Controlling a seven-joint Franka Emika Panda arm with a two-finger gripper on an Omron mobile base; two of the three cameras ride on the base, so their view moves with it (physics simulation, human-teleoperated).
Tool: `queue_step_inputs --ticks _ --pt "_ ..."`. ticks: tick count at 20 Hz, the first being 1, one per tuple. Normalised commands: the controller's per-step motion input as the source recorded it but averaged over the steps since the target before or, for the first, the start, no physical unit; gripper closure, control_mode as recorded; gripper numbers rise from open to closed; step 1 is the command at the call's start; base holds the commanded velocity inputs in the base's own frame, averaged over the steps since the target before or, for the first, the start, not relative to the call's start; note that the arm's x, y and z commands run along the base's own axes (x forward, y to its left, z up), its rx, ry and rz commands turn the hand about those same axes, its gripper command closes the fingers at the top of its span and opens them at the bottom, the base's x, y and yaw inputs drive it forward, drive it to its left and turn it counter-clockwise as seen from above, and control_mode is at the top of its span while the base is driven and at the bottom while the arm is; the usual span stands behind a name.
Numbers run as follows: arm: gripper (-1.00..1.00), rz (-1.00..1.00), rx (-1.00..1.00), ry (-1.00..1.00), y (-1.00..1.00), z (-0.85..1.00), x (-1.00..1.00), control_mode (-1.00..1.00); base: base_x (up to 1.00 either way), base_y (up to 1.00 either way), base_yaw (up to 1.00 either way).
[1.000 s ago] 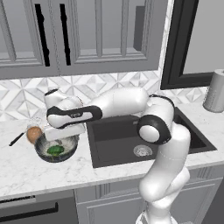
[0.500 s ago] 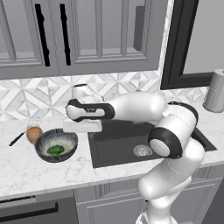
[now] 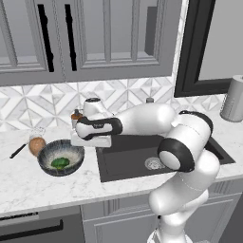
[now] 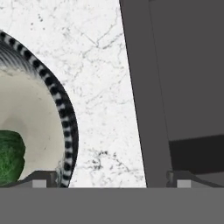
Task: Pick the broccoli from the sink and place it in the bowl. Then pick the bowl and place it in the microwave. Then close the microwave door and press the start button.
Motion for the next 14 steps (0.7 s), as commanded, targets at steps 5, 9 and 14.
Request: queue_step_inputs --ticks 5,9,14 --pt "-1.0 0.0 0.0 -0.01 0.24 0.0 0.05 -1.0 0.0 0.0 0.0" --pt "-1.0 0.0 0.0 0.0 0.03 -0.19 0.0 -1.0 0.0 0.0 0.0" --pt "-1.0 0.0 0.0 0.0 0.0 -0.25 0.02 -1.0 0.0 0.0 0.0"
